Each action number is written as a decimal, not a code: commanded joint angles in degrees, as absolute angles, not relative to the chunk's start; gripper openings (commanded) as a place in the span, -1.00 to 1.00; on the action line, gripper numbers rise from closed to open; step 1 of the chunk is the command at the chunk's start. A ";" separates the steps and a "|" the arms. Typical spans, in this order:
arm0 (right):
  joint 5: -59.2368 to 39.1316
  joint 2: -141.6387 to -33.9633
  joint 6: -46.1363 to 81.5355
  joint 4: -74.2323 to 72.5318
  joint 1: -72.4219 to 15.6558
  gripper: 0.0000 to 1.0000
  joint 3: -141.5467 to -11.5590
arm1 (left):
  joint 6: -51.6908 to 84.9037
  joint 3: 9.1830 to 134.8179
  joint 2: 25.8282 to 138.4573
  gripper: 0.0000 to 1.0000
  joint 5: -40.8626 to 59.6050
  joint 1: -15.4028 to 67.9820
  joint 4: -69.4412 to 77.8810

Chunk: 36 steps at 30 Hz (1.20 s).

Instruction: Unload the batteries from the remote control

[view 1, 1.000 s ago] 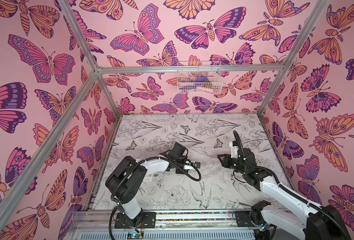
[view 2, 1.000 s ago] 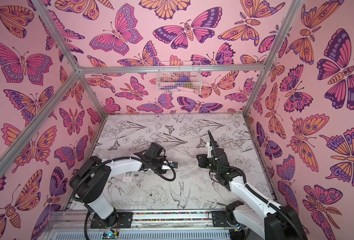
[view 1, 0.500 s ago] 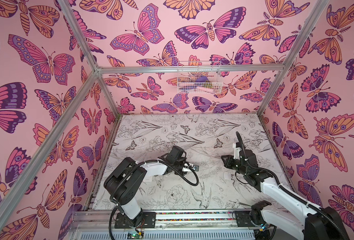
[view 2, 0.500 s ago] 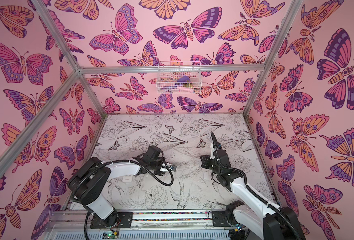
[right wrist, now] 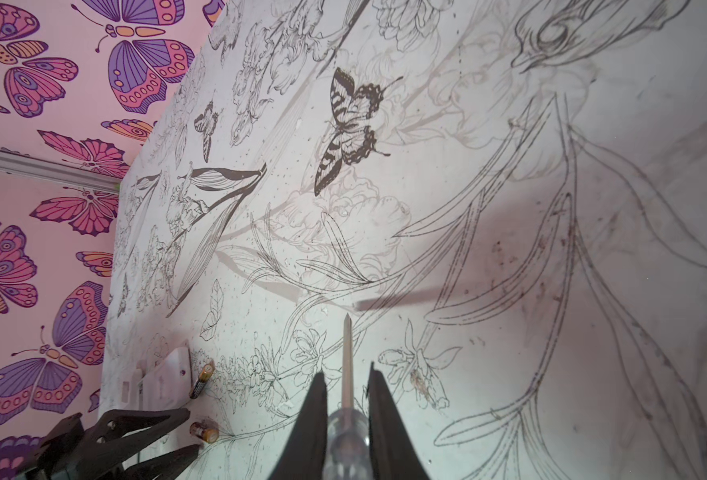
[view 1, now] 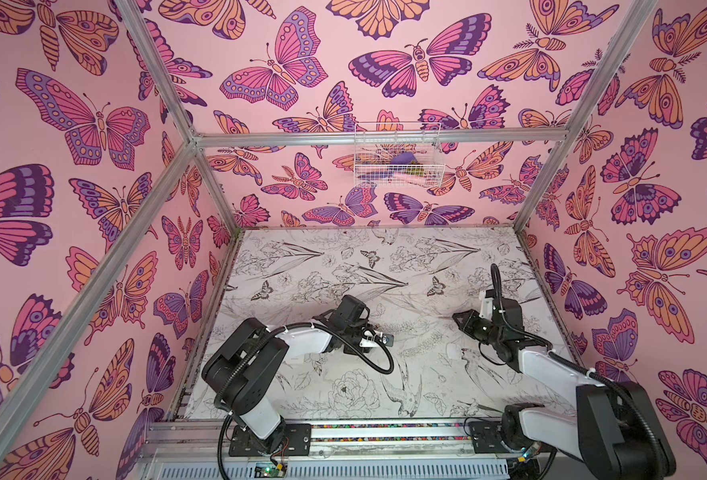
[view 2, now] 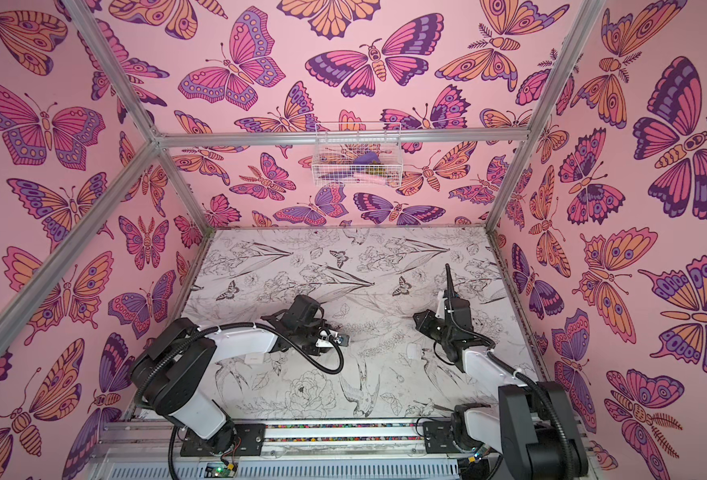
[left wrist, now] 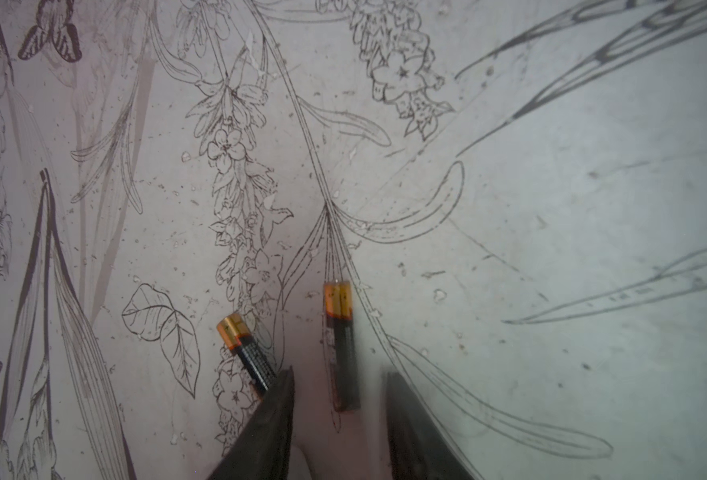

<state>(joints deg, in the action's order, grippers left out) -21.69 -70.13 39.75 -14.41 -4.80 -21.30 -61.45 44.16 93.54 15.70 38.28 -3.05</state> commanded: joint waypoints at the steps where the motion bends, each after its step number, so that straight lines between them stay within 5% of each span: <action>1: -27.52 -72.95 40.89 -17.74 -4.10 -0.97 -23.98 | -57.42 47.44 91.00 -0.13 14.89 38.66 -11.47; 15: -33.17 -86.38 42.66 -19.67 -1.91 -0.67 -29.50 | -36.74 59.10 82.24 0.27 6.01 38.37 -37.88; 36: -29.58 -94.34 36.55 -3.28 0.00 -0.09 -36.78 | -27.80 53.24 74.05 0.63 15.10 22.15 -36.83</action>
